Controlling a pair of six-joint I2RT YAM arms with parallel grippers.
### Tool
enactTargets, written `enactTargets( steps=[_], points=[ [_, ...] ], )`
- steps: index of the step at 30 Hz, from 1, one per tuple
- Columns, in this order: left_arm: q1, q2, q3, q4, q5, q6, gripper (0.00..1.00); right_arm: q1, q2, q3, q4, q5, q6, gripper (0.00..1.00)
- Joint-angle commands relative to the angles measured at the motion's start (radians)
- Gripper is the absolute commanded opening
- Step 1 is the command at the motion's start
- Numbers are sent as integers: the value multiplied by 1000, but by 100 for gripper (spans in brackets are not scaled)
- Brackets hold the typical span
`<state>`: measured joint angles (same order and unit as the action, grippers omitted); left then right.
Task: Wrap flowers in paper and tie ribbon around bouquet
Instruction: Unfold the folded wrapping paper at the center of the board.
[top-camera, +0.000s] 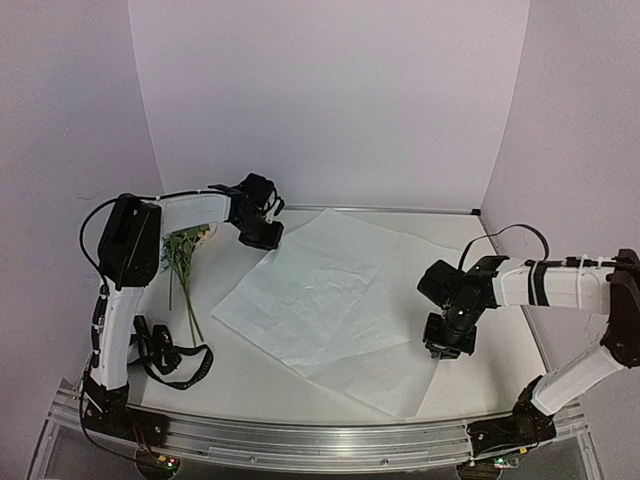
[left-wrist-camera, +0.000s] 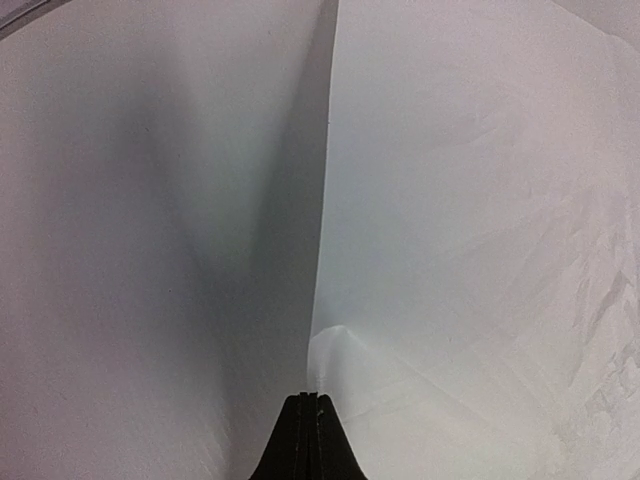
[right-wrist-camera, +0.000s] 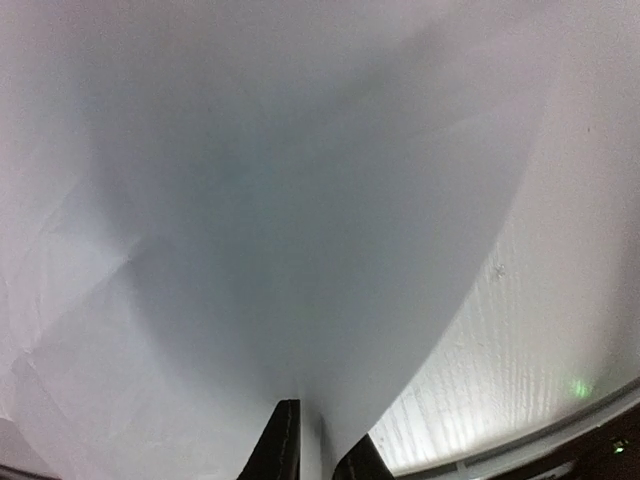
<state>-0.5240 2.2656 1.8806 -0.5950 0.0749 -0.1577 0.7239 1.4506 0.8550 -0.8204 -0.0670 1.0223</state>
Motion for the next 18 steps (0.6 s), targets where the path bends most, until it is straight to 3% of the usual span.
enactTargets(
  steps=[1, 11, 18],
  points=[
    [32, 32, 31, -1, 4, 46, 0, 68, 58, -12, 148, 124, 149, 11],
    [62, 71, 77, 8, 0, 88, 0, 202, 154, 35, 240, 154, 232, 13],
    [89, 113, 169, -9, 10, 103, 0, 258, 207, 79, 295, 136, 277, 23]
  ],
)
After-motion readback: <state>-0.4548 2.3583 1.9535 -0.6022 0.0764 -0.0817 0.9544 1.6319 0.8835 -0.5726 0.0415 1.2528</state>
